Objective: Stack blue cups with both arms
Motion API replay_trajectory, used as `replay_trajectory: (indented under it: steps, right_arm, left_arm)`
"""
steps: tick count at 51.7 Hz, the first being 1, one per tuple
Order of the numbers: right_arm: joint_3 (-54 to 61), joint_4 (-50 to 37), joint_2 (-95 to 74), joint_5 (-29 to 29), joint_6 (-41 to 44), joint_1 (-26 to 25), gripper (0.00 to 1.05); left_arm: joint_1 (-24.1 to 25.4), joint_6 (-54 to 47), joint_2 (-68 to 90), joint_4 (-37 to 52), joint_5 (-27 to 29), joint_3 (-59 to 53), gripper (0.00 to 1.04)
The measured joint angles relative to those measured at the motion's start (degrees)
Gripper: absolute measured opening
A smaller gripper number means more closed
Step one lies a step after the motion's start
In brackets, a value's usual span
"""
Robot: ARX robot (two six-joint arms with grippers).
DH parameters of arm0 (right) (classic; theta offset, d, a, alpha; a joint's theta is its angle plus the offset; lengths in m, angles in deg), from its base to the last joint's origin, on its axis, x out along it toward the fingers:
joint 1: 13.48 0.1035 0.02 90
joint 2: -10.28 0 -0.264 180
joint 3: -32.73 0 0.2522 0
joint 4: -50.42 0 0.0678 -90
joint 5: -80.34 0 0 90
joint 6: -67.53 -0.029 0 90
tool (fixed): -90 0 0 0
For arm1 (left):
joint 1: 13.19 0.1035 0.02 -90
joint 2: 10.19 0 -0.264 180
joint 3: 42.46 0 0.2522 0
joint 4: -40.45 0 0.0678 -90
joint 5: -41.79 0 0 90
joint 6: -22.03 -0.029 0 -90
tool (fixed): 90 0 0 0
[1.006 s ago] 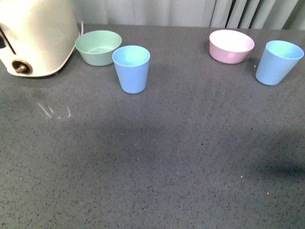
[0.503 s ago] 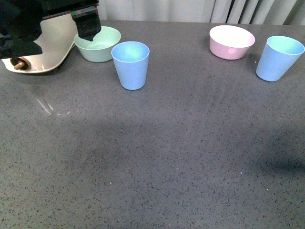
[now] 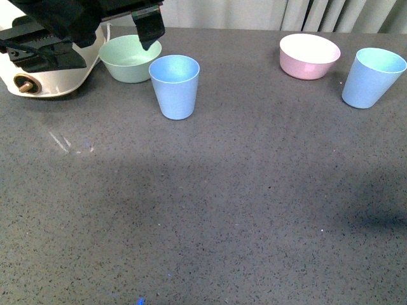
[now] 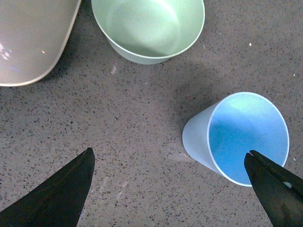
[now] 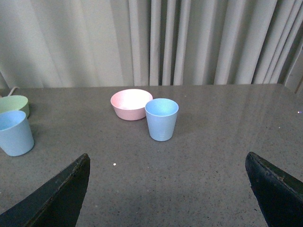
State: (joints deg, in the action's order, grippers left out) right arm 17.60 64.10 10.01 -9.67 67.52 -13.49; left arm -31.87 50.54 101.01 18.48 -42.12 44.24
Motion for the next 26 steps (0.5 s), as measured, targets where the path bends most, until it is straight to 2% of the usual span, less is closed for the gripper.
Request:
replay_trajectory:
  steps: [26]
  right_arm:
    - [0.0,0.0,0.0,0.0,0.0,0.0,0.96]
  left_arm:
    - [-1.5,0.7,9.9,-4.3,1.3,9.7,0.96]
